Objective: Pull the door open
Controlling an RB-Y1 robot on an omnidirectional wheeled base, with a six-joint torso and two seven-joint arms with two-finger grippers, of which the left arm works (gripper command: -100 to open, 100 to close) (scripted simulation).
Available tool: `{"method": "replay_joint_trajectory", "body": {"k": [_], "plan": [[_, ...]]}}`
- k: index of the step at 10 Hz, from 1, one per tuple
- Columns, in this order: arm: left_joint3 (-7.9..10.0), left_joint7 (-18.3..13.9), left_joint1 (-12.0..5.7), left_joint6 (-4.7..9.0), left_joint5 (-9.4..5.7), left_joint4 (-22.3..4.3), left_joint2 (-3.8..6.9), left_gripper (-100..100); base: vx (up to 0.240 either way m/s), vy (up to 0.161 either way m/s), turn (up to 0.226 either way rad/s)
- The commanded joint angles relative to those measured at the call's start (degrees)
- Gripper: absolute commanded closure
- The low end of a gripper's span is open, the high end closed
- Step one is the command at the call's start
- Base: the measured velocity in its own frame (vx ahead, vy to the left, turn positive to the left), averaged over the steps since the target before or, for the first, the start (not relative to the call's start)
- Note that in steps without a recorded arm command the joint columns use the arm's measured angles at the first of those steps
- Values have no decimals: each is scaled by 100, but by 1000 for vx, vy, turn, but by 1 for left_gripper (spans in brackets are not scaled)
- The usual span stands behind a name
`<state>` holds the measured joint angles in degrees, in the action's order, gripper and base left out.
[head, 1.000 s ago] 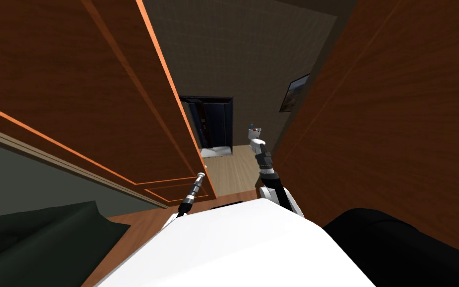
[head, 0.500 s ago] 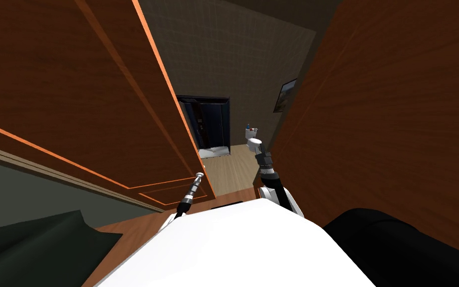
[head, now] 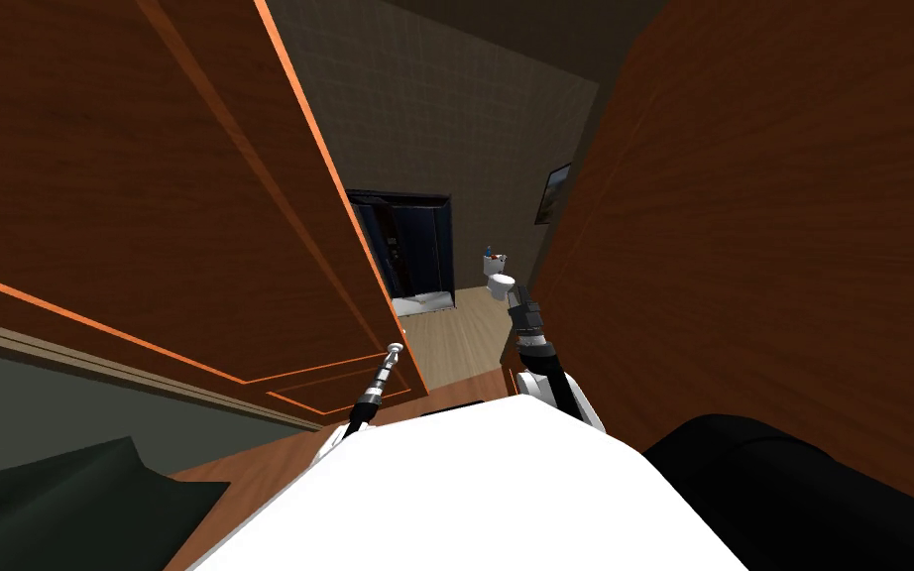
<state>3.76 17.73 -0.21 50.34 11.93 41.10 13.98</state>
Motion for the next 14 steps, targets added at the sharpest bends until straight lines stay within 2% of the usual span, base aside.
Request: {"method": "replay_joint_trajectory", "body": {"k": [1, 2, 3, 5, 6, 7, 8, 9, 10, 12, 13, 14], "plan": [[36, -199, 121, -118, -49, 192, 45, 100, -31, 10, -59], [53, -395, 120, -129, -122, 181, 61, 100, -45, 18, -110], [53, -437, 120, -129, -122, 181, 61, 100, -40, 15, -76], [85, -816, 118, -149, -273, 161, 92, 100, -57, 17, -158], [85, -913, 118, -149, -273, 161, 92, 100, -54, 19, -60], [101, -1119, 117, -160, -352, 153, 104, 100, -56, 22, -106], [101, -1151, 117, -160, -352, 153, 104, 100, -47, 18, -57], [117, -1372, 117, -170, -430, 144, 116, 100, -51, 8, -113], [117, -1390, 117, -170, -430, 144, 116, 100, -42, 12, -60], [149, -1766, 116, -191, -588, 127, 140, 100, -72, 16, -148], [149, -1867, 116, -191, -588, 127, 140, 100, -63, 23, -66], [164, -2053, 116, -202, -669, 120, 148, 100, -58, 14, -98]]}}
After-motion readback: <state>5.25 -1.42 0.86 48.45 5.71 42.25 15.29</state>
